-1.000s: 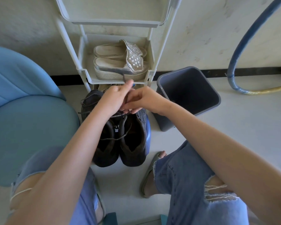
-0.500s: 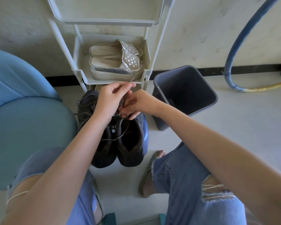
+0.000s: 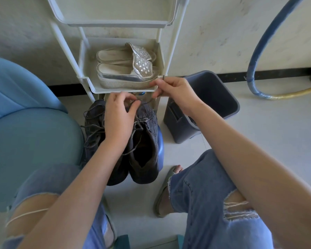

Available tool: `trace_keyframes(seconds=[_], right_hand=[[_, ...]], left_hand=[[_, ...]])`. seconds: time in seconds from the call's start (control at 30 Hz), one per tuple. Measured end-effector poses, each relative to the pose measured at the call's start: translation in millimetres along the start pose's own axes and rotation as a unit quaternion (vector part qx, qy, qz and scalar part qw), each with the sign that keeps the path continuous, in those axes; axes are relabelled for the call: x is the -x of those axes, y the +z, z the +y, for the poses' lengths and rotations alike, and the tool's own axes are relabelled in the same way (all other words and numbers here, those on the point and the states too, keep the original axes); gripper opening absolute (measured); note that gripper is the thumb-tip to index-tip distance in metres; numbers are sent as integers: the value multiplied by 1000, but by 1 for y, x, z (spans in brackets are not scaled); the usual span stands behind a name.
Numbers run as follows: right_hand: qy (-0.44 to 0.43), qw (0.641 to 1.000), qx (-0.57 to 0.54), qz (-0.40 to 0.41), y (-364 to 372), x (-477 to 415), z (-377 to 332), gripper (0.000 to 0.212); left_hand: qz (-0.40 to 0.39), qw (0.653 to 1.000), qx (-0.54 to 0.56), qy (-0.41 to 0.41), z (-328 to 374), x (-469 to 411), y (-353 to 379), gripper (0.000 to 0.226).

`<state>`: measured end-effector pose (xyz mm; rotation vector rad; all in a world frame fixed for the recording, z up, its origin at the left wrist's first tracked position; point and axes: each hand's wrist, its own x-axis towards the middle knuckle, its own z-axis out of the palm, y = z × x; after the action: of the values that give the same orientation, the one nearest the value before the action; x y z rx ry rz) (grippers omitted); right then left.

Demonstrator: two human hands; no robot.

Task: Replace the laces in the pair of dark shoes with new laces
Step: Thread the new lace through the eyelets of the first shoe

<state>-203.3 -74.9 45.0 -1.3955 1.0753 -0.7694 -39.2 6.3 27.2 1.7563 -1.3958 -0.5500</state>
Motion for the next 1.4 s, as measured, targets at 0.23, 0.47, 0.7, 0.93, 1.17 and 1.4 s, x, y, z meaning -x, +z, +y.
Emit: trace_keyframes(seconds=[0.23,0.47,0.7,0.93,1.17,1.4], right_hand=[[-15,941,328,79,-29,2,-6,26],[79,933,331,-113,-24,6,16,18],[93,920,286,-251,-4,-2,31,11],[118,902,307,-280,11,-9,41,3],[83,893,353,-265,13,-16,45,4],[60,880,370,-293,13,-19,44,9]], left_hand=[[-308,911,40,-270,-8,40,22,31],[-191,948,58,-248,-18,52,41,13],[-131,901,237,-340,-19,56,44,17],[-144,878,279,-361,-22,59,47,40],[-137,879,283,-359,-26,60,51,40],[-142,884,277,-348,-29,60,52,41]])
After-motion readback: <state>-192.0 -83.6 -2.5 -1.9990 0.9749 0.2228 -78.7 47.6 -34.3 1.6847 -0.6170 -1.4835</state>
